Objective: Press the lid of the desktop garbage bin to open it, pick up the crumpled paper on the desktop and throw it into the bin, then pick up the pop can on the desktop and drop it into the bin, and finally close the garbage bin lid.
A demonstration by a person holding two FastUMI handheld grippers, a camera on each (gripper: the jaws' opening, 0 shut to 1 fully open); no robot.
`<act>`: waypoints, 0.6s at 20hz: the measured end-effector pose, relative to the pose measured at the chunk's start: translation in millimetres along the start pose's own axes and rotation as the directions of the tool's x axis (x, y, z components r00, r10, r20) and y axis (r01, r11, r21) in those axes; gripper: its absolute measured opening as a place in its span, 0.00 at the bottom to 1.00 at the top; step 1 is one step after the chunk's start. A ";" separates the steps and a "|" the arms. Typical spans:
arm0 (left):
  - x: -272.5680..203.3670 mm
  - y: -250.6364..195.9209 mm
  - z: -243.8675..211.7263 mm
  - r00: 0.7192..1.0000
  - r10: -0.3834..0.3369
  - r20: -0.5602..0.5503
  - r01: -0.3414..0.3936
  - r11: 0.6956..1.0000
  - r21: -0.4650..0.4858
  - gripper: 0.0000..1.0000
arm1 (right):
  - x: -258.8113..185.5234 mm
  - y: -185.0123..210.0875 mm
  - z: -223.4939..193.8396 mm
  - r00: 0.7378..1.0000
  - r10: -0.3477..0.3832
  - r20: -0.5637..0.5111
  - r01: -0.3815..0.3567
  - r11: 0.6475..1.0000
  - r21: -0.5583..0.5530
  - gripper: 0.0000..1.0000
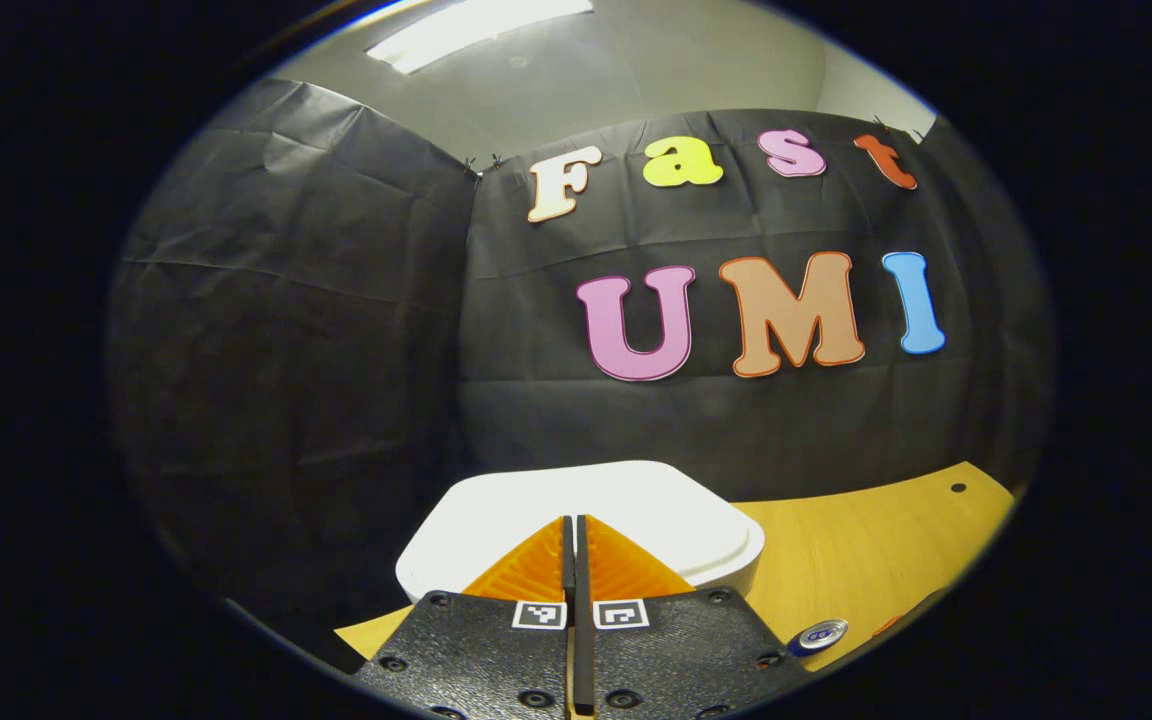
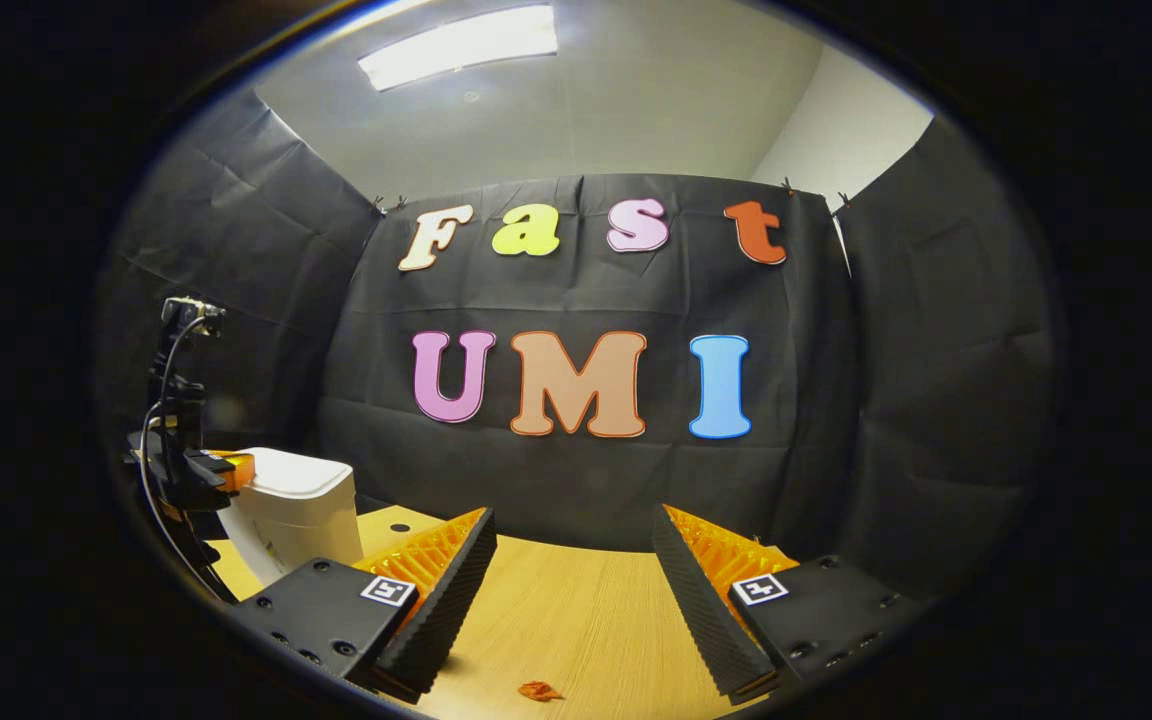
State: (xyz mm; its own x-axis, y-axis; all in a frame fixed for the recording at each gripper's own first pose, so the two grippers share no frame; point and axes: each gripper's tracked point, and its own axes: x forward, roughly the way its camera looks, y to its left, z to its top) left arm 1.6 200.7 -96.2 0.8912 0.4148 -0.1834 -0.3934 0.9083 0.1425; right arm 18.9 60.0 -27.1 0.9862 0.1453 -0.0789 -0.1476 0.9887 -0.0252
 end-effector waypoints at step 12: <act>-11.1 -2.3 57.2 0.986 -0.024 0.163 0.031 0.999 -0.044 0.00 | 6.0 17.3 5.1 0.998 0.053 0.016 -0.053 0.999 -0.013 0.99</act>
State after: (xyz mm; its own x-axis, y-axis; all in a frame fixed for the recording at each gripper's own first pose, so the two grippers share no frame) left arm 5.5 190.9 -38.9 0.9253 0.3784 -0.0256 -0.3746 0.9224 0.0939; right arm 22.6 78.2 -23.0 0.9781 0.1980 -0.0639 -0.2004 0.9791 -0.0336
